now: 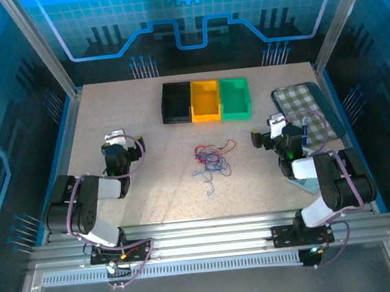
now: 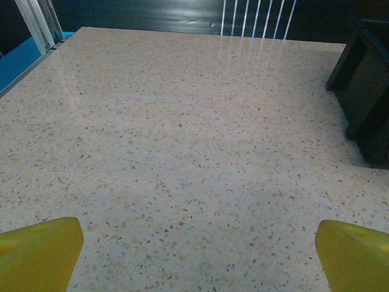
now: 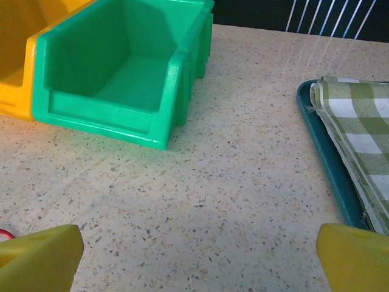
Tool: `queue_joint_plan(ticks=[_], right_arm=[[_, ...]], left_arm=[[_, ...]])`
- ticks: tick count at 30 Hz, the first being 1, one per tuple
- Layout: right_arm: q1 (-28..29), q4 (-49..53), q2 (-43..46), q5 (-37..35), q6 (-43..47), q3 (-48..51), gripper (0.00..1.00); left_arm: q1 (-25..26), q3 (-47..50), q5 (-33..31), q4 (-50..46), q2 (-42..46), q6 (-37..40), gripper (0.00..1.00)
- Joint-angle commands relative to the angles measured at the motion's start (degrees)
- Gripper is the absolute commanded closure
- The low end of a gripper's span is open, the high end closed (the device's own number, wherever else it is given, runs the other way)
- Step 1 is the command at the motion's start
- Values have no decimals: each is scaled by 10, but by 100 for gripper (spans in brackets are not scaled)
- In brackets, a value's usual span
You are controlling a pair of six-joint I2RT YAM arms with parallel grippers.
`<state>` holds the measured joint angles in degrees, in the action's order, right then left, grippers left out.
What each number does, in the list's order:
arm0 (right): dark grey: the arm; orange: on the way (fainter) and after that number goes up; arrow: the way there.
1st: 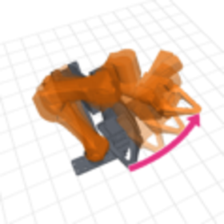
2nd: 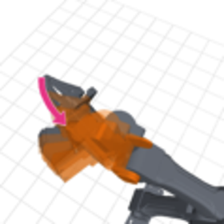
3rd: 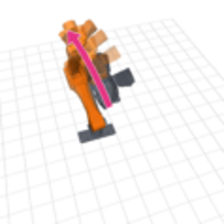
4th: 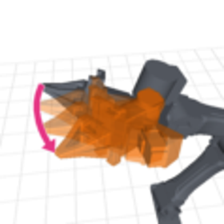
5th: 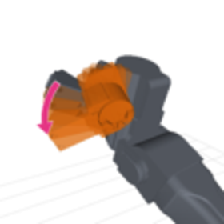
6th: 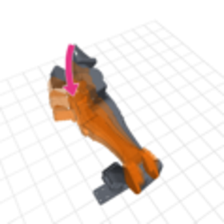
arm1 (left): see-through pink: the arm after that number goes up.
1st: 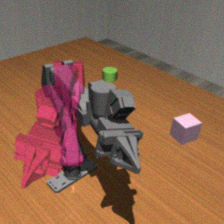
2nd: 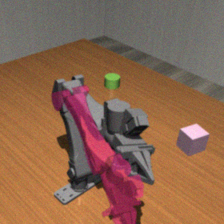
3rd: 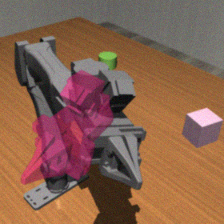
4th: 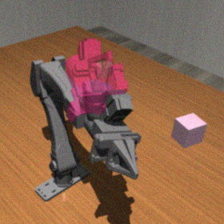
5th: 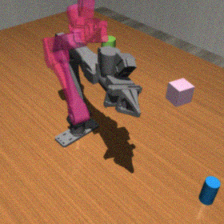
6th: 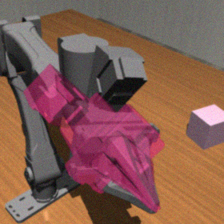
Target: Untangle the cables
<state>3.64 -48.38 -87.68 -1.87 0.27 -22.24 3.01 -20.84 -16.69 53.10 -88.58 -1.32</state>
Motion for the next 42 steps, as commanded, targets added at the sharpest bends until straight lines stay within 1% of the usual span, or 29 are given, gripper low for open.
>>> queue_joint_plan(ticks=[1,30,34,38,42], right_arm=[[-5,-2,0,4,6,-14,0],[-7,-6,-1,6,5,-13,0],[-12,-7,-1,18,1,-12,0],[-27,-13,0,45,-5,-7,0],[-18,0,1,28,0,-13,0]], left_arm=[[2,0,-8,25,-7,7,1],[2,0,-8,25,-7,7,1],[2,0,-8,25,-7,6,1],[2,0,-8,25,-7,6,1],[2,0,-8,25,-7,7,1]])
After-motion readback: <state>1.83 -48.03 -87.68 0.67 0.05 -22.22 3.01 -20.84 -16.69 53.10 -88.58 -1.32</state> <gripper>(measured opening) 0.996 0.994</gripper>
